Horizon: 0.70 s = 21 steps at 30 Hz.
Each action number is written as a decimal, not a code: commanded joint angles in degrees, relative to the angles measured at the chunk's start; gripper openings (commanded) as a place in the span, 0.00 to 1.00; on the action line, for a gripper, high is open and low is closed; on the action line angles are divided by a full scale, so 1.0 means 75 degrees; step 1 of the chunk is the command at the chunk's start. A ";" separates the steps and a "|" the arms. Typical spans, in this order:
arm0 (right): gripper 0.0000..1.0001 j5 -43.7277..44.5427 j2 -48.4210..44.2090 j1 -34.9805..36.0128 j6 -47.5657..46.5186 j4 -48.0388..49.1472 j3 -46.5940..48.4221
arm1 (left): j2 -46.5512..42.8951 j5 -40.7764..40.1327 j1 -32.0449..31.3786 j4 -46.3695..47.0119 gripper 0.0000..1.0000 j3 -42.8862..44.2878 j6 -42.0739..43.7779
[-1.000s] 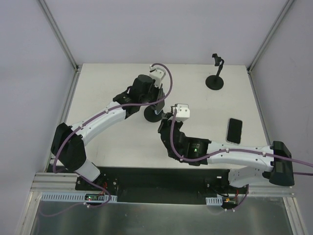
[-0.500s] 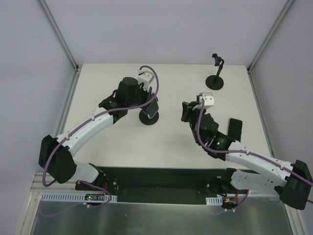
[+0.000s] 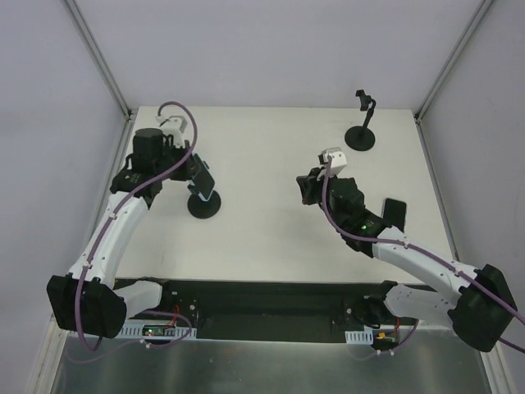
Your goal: Place the phone on the phone stand
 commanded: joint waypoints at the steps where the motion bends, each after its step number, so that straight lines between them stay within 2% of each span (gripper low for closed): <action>1: 0.00 -0.0792 0.0113 -0.0137 0.0002 0.0255 0.0100 | -0.0771 0.0377 0.1519 -0.0067 0.00 0.0083 0.0346; 4: 0.00 -0.1143 0.0253 -0.0254 -0.0021 0.0372 0.0100 | -0.0631 0.1243 0.2572 0.0061 0.00 0.0316 0.0885; 8: 0.00 -0.1728 0.0499 -0.0324 -0.0056 0.0548 0.0111 | 0.0315 0.1735 0.2917 0.0389 0.00 0.1112 0.1948; 9: 0.01 -0.1858 0.0546 -0.0313 -0.0057 0.0606 0.0111 | 0.0516 0.2248 0.2940 0.0506 0.00 0.1404 0.2173; 12: 0.00 -0.2128 0.0640 -0.0324 -0.0303 0.0852 0.0065 | 0.1371 0.2872 0.3185 0.0566 0.00 0.2177 0.2830; 16: 0.00 -0.2608 0.0664 -0.0324 -0.0396 0.1169 -0.0099 | 0.2215 0.3797 0.3935 0.0554 0.00 0.2637 0.3019; 17: 0.00 -0.2702 0.0687 -0.0324 -0.0443 0.1169 -0.0088 | 0.2495 0.3892 0.4273 0.0554 0.00 0.2696 0.3019; 21: 0.00 -0.2773 0.0617 -0.0336 -0.0525 0.1146 -0.0088 | 0.3072 0.4116 0.4720 0.0425 0.00 0.3222 0.3101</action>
